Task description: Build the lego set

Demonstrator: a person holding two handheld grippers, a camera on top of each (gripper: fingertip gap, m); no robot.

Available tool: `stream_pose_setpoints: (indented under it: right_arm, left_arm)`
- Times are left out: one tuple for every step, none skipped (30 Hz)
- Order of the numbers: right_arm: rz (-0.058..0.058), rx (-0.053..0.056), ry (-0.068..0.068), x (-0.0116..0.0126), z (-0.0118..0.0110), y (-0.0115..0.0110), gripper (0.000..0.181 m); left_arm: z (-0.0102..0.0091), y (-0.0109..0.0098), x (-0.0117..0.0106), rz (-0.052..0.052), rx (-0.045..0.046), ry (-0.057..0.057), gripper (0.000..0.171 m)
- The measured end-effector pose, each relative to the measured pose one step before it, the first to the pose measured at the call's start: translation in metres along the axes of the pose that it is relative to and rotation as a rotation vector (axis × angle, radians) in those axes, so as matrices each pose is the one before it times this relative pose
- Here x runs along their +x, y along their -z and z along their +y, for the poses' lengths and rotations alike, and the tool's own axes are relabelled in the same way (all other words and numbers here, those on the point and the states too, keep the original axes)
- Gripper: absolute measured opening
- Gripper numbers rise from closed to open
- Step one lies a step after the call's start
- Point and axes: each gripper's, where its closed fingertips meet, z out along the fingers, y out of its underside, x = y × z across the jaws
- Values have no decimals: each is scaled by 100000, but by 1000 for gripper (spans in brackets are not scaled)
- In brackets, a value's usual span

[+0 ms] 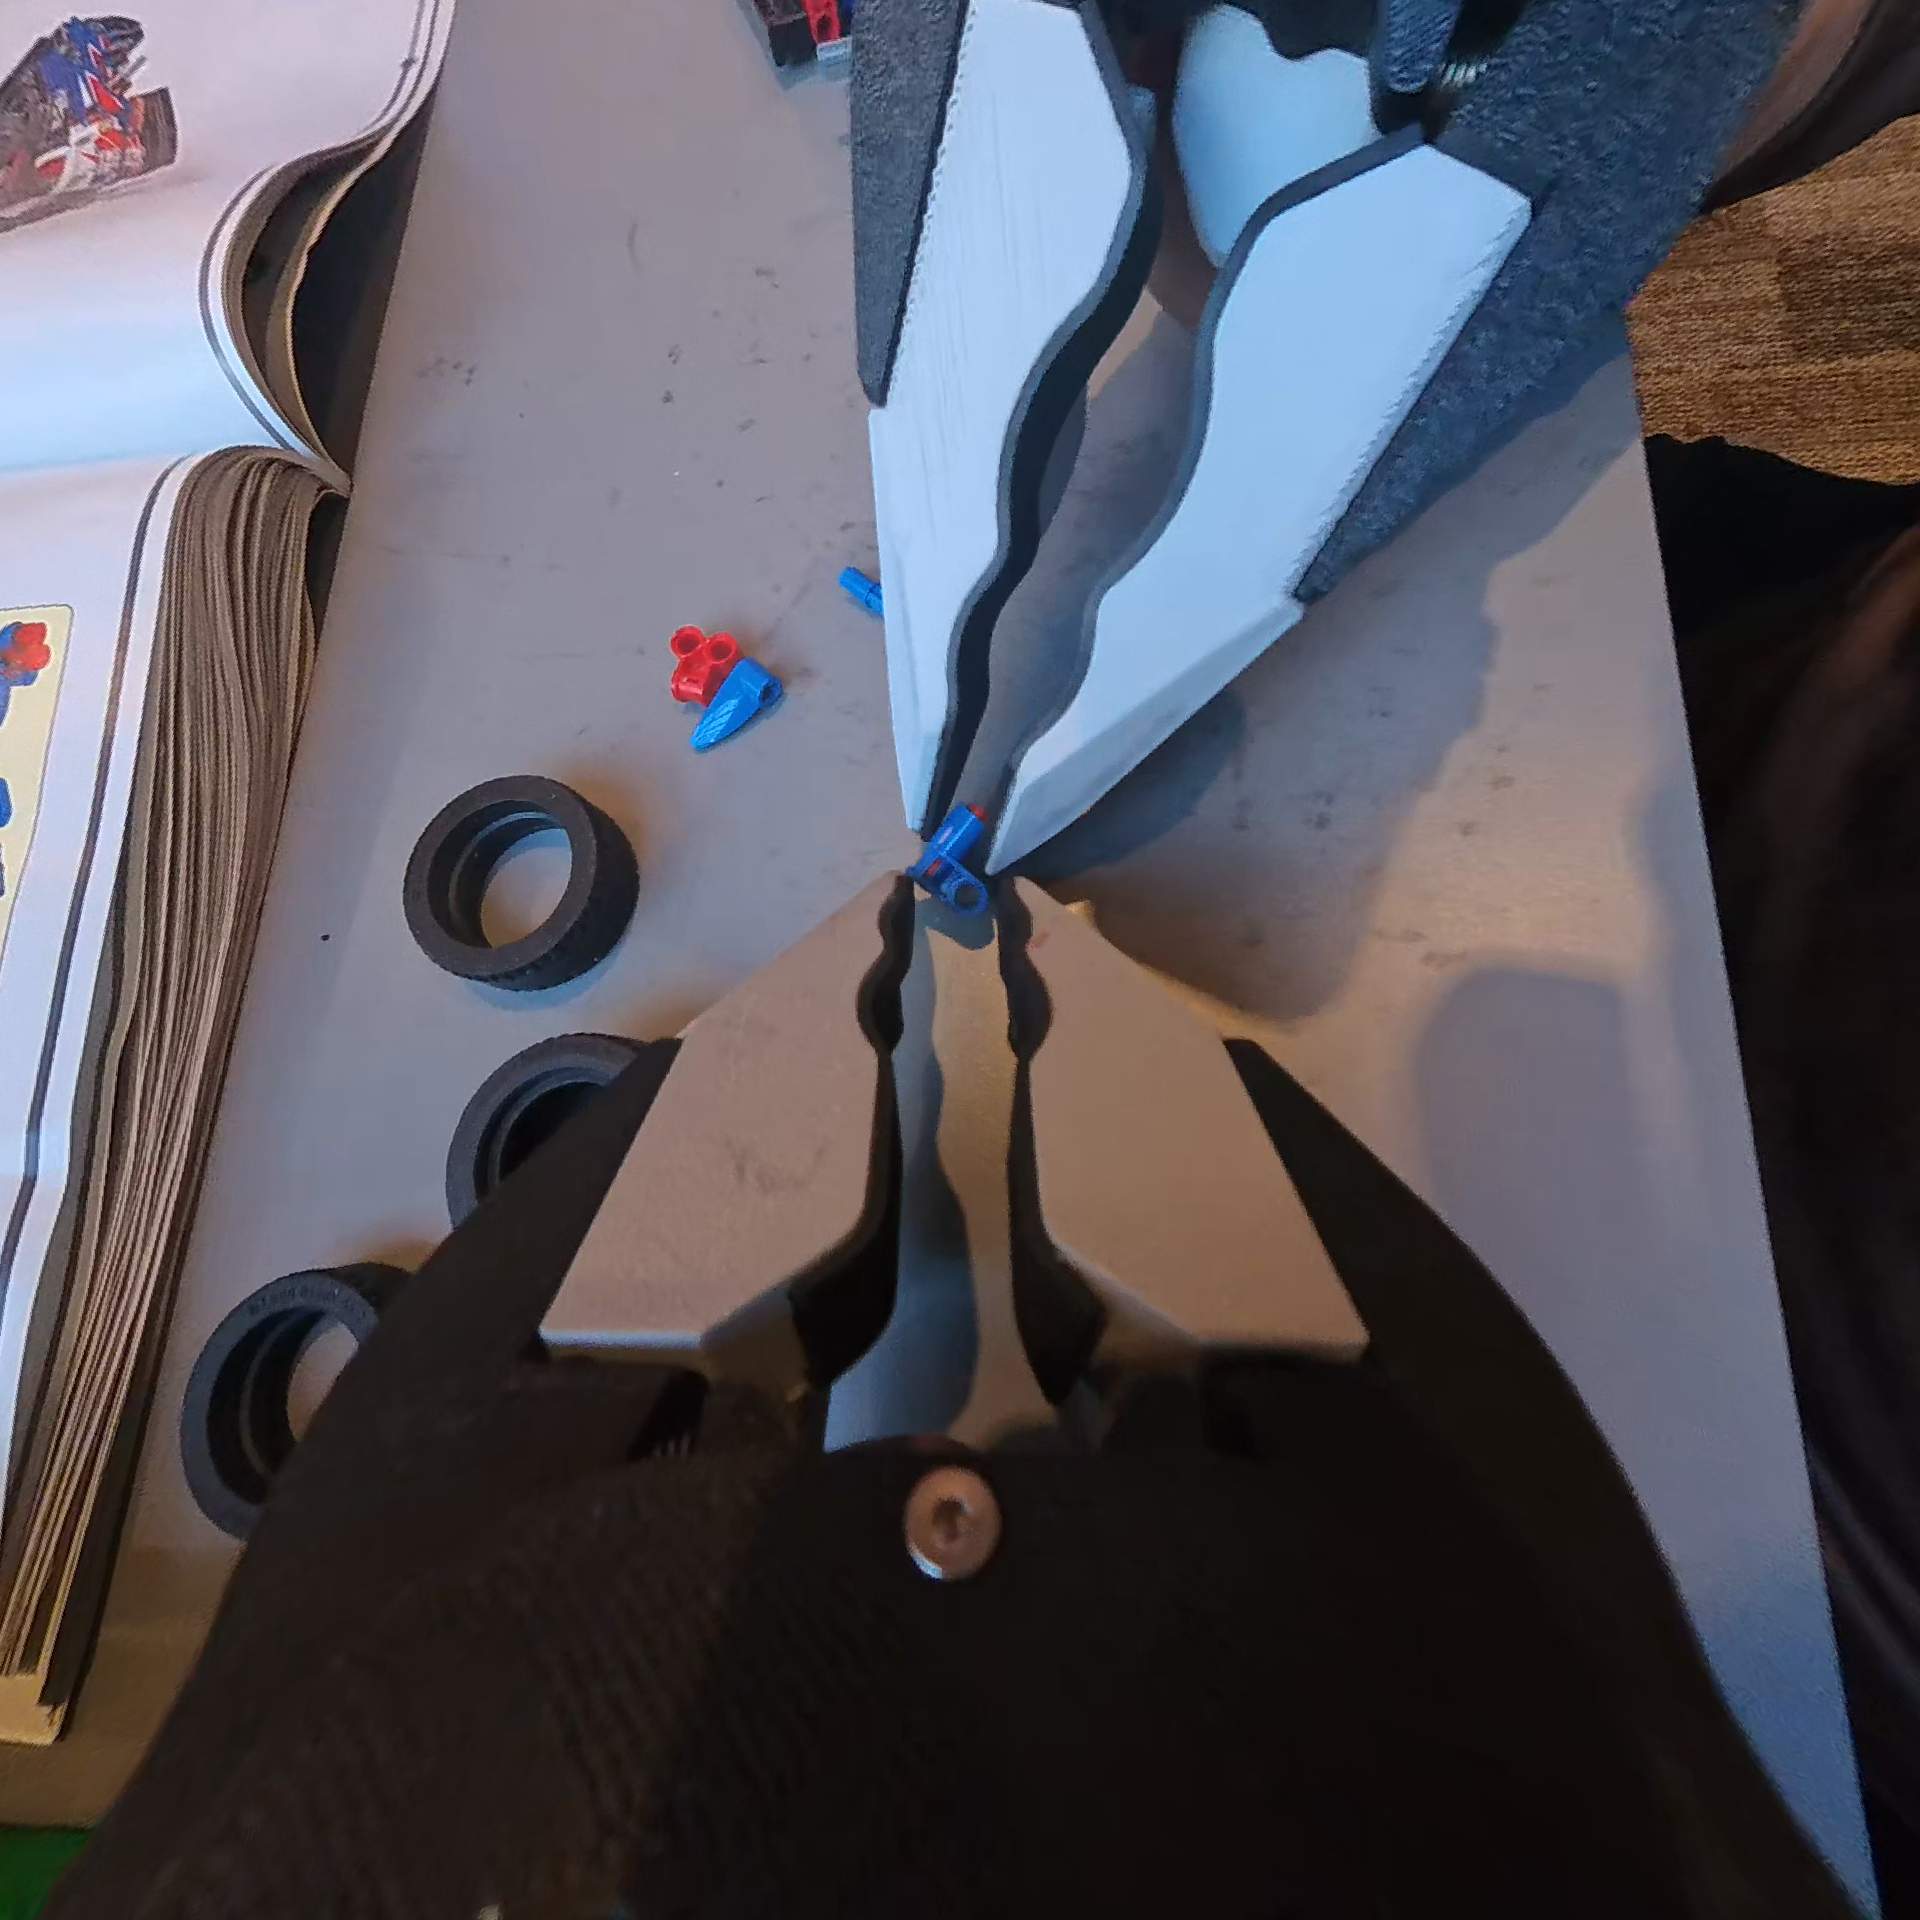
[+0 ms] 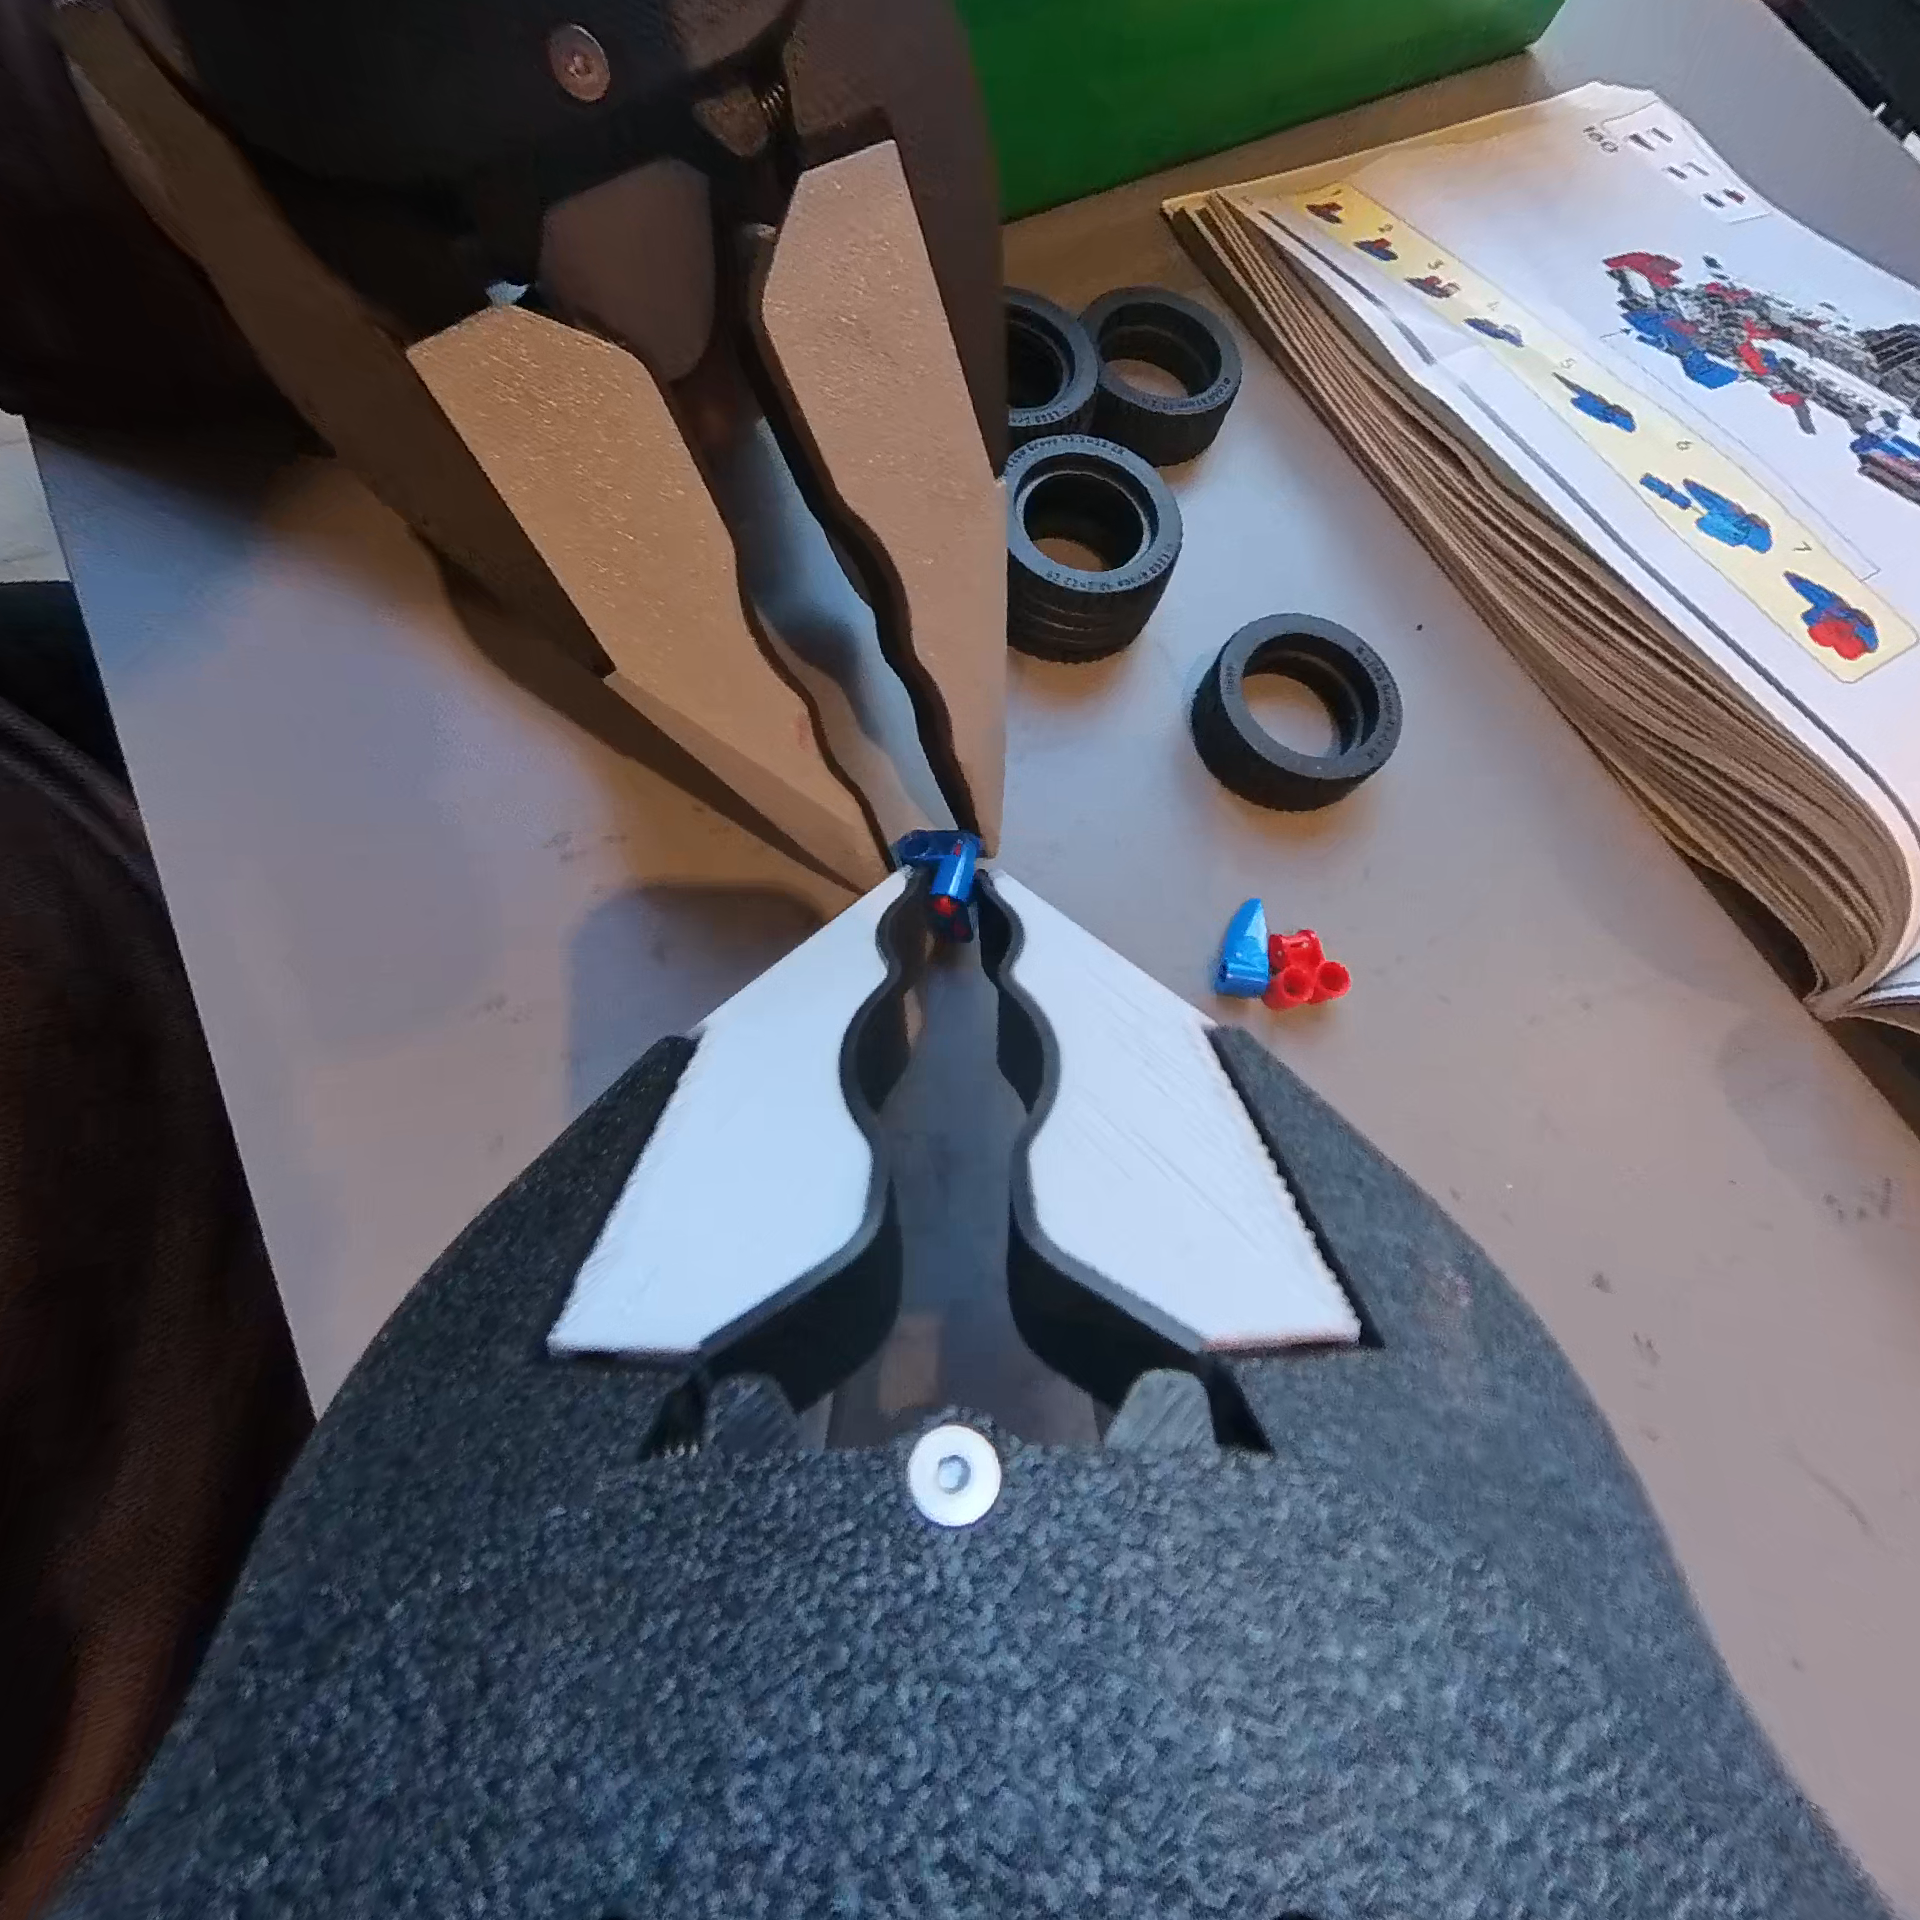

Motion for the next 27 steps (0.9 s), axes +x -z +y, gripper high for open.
stream_pose_setpoints:
  right_arm:
    - [138,-163,398,-18,12,-20,9]
    - [121,-22,161,-3,0,4,9]
    - [31,65,-8,-4,-16,5,9]
    - [1,15,-85,7,3,3,9]
    - [20,5,-130,12,-3,-7,9]
    - [52,158,101,-8,-28,18,8]
    - [106,61,175,-9,-12,15,8]
    - [29,-36,-44,-2,-1,-4,8]
    - [-63,61,-509,37,-7,14,8]
    - [-421,164,-1007,23,-19,28,8]
    - [-655,140,-1116,11,-22,21,9]
    - [-205,260,-979,68,-31,26,9]
    - [-68,474,-823,72,-46,52,10]
    - [-402,629,-712,18,-68,61,10]
    - [-302,645,-715,42,-81,64,10]
    - [-144,589,-711,57,-59,72,10]
    - [-25,501,-637,68,-58,51,10]
    - [-81,300,-426,39,-22,47,10]
    - [36,110,-257,46,4,30,10]
    - [328,-10,-145,65,15,17,10]
    - [323,-36,43,45,26,14,11]
    - [482,50,145,54,-4,20,13]
    - [620,96,223,56,-5,10,14]
    - [748,33,237,72,-10,13,16]
    - [1138,140,267,127,-12,25,16]
    - [2072,873,590,235,-123,90,16]
    - [2965,1805,1062,321,-262,173,15]
  left_arm:
    - [-15,-10,0,-87,10,-160,12]
    - [-1,2,4,-3,7,-71,12]
    - [-8,-10,-4,33,4,-10,12]
    - [-1,-12,-1,-60,8,-80,12]
    - [-13,-11,-7,-100,-5,-91,13]
    - [2,3,9,17,-13,-47,13]
    - [2,1,6,43,-12,4,13]
    - [-2,-5,-13,-112,-34,5,12]
    - [31,-8,-84,-669,-171,66,11]
    - [2,-3,-26,-394,-8,-184,11]
    - [-13,9,-34,-509,102,-290,11]
    - [-49,47,-98,-923,401,-10,11]
    - [-38,58,-97,-571,405,254,8]
    - [-43,56,-53,-23,428,538,7]
    - [-57,48,-72,169,555,935,7]
    - [-63,66,-104,185,606,1275,7]
    - [-70,77,-119,204,668,1385,6]
    - [-60,67,-65,390,591,1131,5]
    - [-68,66,-95,44,593,1076,4]
    - [-70,69,-189,-526,680,1228,4]
    - [-66,65,-152,-155,605,1439,4]
    - [-82,84,-157,295,778,1975,4]
    - [-118,110,-252,184,1066,2849,4]
    - [-143,142,-368,-47,1277,3706,4]
    - [-189,165,-242,1063,1666,3915,4]
    - [-292,195,-44,2542,2233,4653,4]
    - [-437,202,177,4226,3183,5916,5]
